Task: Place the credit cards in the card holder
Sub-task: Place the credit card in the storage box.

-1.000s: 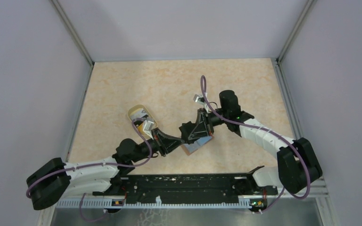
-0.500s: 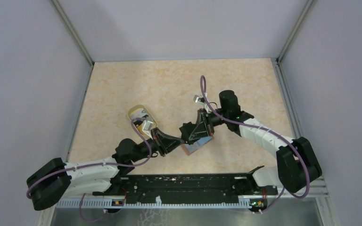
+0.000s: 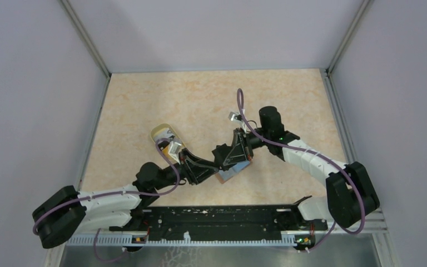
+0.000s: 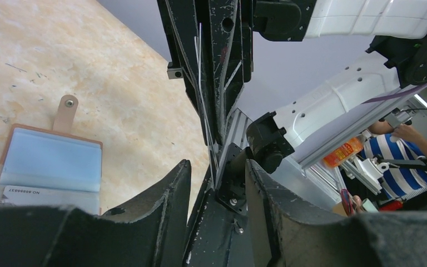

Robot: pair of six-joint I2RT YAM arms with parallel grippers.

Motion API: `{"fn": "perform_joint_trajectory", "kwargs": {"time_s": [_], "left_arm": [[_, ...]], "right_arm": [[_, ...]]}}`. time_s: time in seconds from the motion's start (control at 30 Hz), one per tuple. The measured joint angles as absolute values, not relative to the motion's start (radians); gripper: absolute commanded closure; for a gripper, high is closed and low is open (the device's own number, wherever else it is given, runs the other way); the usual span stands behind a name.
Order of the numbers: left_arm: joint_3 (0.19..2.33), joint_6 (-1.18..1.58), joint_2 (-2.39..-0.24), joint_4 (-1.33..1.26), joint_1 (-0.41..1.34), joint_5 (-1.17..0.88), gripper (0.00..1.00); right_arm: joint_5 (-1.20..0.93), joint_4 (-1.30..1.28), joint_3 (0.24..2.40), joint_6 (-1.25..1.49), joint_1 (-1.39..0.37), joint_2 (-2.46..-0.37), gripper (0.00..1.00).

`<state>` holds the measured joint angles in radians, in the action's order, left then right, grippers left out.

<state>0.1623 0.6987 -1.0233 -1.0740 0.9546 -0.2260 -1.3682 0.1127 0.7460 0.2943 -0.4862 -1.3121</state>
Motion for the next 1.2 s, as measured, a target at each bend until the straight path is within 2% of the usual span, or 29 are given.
{"fn": "perform_joint_trajectory", "kwargs": {"time_s": [0.1, 0.4, 0.53, 0.6, 0.73, 0.87, 0.93, 0.97, 1.03, 1.07, 1.2], "left_arm": [[0.165, 0.699, -1.031, -1.085, 0.941, -0.241, 0.54], [0.223, 0.702, -1.07, -1.101, 0.898, -0.305, 0.67], [0.25, 0.701, -1.098, -1.101, 0.891, -0.322, 0.85], [0.25, 0.701, -1.109, -1.1, 0.888, -0.326, 0.99], [0.254, 0.699, -1.118, -1.098, 0.88, -0.339, 1.0], [0.254, 0.699, -1.118, -1.096, 0.875, -0.342, 1.0], [0.254, 0.7, -1.118, -1.095, 0.866, -0.344, 1.0], [0.254, 0.702, -1.118, -1.095, 0.86, -0.347, 0.94], [0.253, 0.709, -1.118, -1.093, 0.842, -0.36, 0.61], [0.253, 0.714, -1.118, -1.093, 0.828, -0.368, 0.52], [0.249, 0.733, -1.077, -1.071, 0.734, -0.394, 0.35]], "right_arm": [[-1.375, 0.113, 0.746, 0.299, -0.488, -1.316, 1.0], [-1.383, 0.114, 0.746, 0.3, -0.495, -1.327, 1.0], [-1.386, 0.111, 0.746, 0.297, -0.495, -1.327, 1.0], [-1.387, 0.106, 0.746, 0.291, -0.497, -1.327, 1.0], [-1.385, 0.098, 0.746, 0.274, -0.501, -1.329, 1.0], [-1.385, 0.092, 0.746, 0.265, -0.501, -1.332, 0.93], [-1.386, 0.089, 0.748, 0.263, -0.501, -1.336, 1.0], [-1.386, 0.088, 0.749, 0.263, -0.502, -1.34, 1.0], [-1.384, 0.087, 0.761, 0.262, -0.503, -1.352, 1.0], [-1.383, 0.084, 0.773, 0.262, -0.506, -1.364, 1.0], [-1.379, 0.023, 0.856, 0.236, -0.511, -1.435, 1.0]]}}
